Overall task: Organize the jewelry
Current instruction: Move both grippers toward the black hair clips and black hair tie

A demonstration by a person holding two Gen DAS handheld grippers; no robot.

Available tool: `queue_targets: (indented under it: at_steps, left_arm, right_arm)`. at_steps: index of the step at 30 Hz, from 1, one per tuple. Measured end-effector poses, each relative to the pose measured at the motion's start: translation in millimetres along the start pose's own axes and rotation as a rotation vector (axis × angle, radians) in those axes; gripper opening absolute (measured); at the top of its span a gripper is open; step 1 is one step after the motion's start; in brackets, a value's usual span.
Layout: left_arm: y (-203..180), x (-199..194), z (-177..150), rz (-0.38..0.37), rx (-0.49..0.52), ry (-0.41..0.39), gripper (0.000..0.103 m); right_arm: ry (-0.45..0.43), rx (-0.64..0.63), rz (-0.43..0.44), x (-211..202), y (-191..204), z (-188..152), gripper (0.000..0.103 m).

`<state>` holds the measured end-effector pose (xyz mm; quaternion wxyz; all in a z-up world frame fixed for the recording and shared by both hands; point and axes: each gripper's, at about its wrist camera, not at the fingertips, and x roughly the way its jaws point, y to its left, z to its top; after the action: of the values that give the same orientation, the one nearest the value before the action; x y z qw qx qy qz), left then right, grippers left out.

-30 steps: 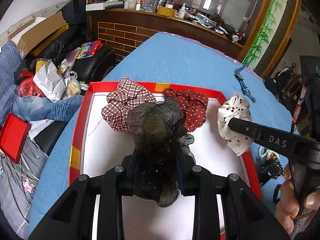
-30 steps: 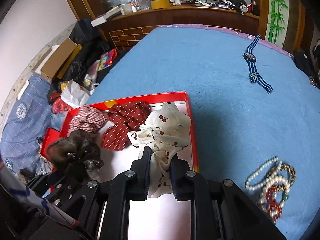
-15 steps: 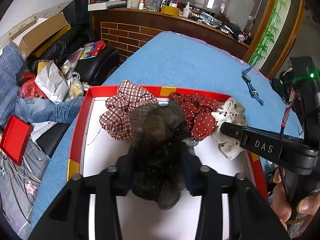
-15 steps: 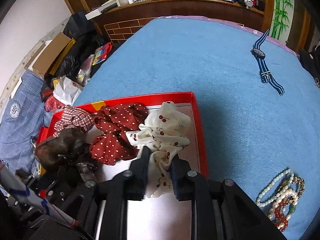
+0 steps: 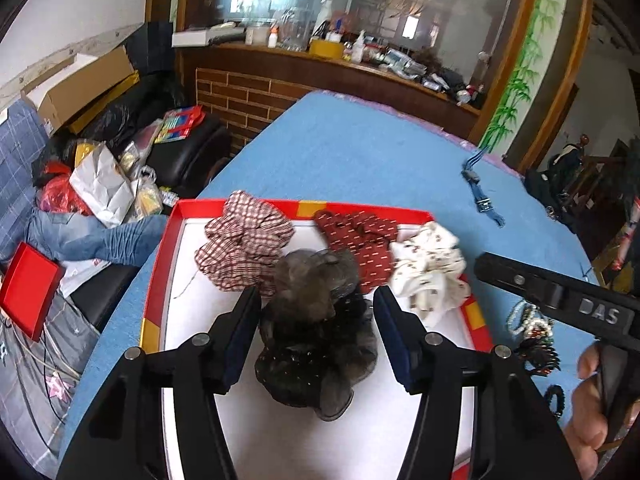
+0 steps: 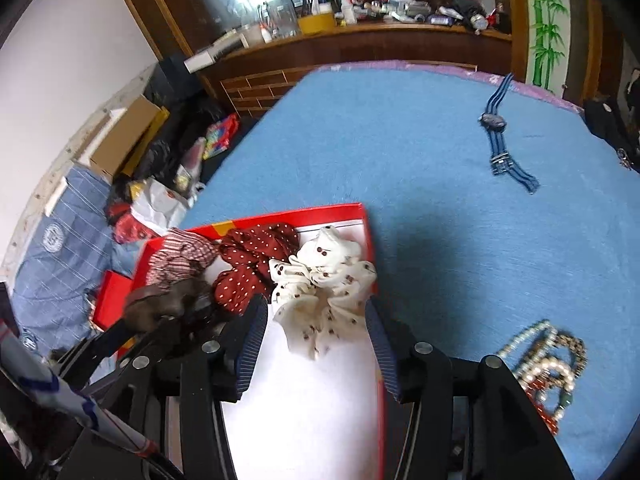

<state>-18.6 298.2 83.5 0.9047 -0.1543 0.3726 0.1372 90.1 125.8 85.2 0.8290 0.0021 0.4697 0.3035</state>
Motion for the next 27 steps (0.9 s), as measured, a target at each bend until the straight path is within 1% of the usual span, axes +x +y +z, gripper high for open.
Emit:
queue_targets:
  at_steps: [5, 10, 14, 17, 20, 22, 24, 25, 26, 27]
  left_arm:
    - [-30, -18, -12, -0.041, 0.048, -0.054, 0.059]
    - [-79, -24, -36, -0.101, 0.14, -0.057, 0.06]
    - [-115, -24, -59, -0.145, 0.205, -0.061, 0.062]
    - [-146, -17, -75, -0.171, 0.285, -0.034, 0.062]
    - [-166, -13, -82, -0.194, 0.351, -0.008, 0.063]
    - [-175, -10, -82, -0.204, 0.382, 0.011, 0.072]
    - [-181, -4, -76, -0.205, 0.401, 0.024, 0.075]
    - [-184, 0, -73, -0.206, 0.41, 0.036, 0.077]
    - [-186, 7, -69, -0.206, 0.417, 0.062, 0.077]
    - [-188, 11, -67, -0.204, 0.417, 0.082, 0.077]
  right_arm:
    - [-0.076, 0.051, 0.012, -46, -38, -20, 0.057]
    - [-0.139, 0.132, -0.016, -83, -86, -42, 0.058]
    - [-0.164, 0.185, -0.048, -100, -120, -61, 0.058]
    - [-0.171, 0.232, -0.072, -105, -148, -74, 0.058]
    - [-0.171, 0.285, -0.072, -107, -175, -86, 0.058]
    - [-0.176, 0.327, -0.066, -107, -194, -93, 0.058]
    - [-0.177, 0.345, -0.081, -104, -206, -98, 0.058]
    - [-0.163, 0.355, -0.094, -102, -212, -100, 0.058]
    - [-0.154, 0.365, -0.091, -101, -214, -100, 0.058]
    - [-0.149, 0.379, -0.065, -100, -218, -100, 0.058]
